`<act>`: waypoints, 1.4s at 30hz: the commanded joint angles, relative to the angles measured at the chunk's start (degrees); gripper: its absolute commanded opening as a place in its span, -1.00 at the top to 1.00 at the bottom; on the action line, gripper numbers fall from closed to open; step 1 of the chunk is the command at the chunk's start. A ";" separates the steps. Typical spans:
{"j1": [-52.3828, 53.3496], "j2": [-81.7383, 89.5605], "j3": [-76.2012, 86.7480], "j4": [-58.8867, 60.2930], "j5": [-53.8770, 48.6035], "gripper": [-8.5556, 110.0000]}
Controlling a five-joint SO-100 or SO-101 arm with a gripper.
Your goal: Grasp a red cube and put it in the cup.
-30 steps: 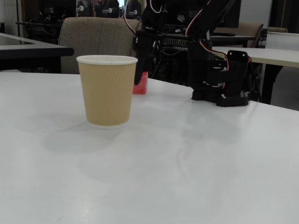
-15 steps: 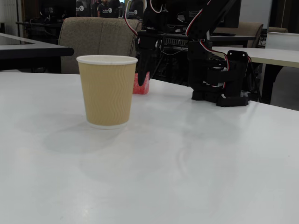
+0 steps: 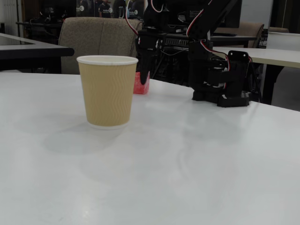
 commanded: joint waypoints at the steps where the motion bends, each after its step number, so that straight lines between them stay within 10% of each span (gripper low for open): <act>1: -1.14 2.90 -2.81 -1.32 -0.44 0.70; 42: -33.66 20.30 8.44 -39.81 21.62 0.70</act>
